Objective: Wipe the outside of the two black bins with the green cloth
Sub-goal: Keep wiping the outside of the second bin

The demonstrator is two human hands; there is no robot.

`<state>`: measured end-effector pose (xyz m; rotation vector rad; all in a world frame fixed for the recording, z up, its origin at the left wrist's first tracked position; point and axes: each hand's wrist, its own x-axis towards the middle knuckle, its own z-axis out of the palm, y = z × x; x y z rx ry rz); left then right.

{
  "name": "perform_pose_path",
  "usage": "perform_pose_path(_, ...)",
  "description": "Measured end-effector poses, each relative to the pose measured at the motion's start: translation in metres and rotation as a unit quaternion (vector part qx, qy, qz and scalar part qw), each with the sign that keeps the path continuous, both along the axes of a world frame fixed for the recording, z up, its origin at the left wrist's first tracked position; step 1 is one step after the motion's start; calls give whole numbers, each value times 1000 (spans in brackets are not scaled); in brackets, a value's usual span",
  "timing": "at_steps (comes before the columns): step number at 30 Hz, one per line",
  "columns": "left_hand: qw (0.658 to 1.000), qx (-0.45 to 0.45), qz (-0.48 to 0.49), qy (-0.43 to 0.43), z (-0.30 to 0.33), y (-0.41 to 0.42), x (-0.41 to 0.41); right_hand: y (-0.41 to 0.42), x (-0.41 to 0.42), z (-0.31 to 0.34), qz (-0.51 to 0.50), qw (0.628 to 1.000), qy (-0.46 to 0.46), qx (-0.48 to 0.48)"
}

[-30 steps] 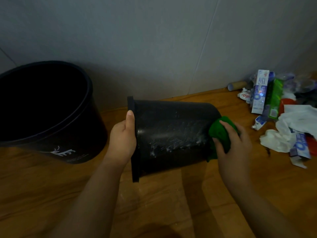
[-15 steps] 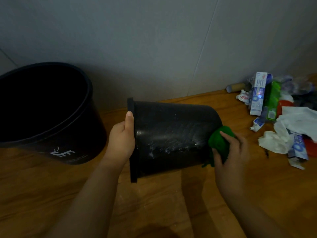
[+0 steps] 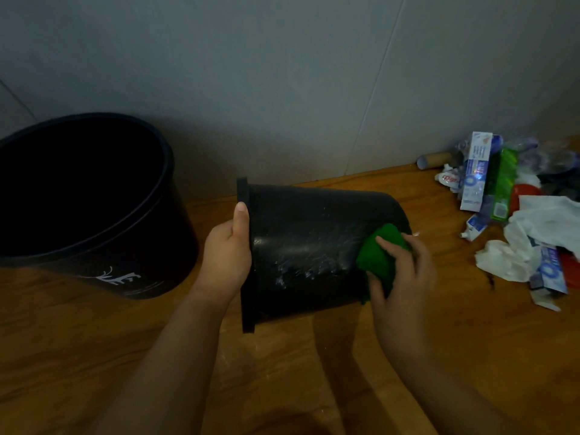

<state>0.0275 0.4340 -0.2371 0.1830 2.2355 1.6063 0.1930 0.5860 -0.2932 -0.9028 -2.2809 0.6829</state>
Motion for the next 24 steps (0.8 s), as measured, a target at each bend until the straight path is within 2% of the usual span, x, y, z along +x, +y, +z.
perform_pose_path(4,1000,-5,2,4,1,0,-2,-25,-4,0,159,983,-41,85)
perform_pose_path(5,1000,-9,-1,4,0,0,-3,-23,-4,0,173,979,-41,96)
perform_pose_path(11,1000,-10,-5,-3,-2,-1,-3,-12,1,2,37,999,-8,13)
perform_pose_path(17,1000,-11,-3,3,-1,1,-5,-15,-11,12,192,977,-50,83)
perform_pose_path(22,1000,0,-1,-6,0,0,-2,3,-2,10,43,998,-36,2)
perform_pose_path(24,1000,0,3,-11,0,1,-2,-8,1,7,43,998,-36,5)
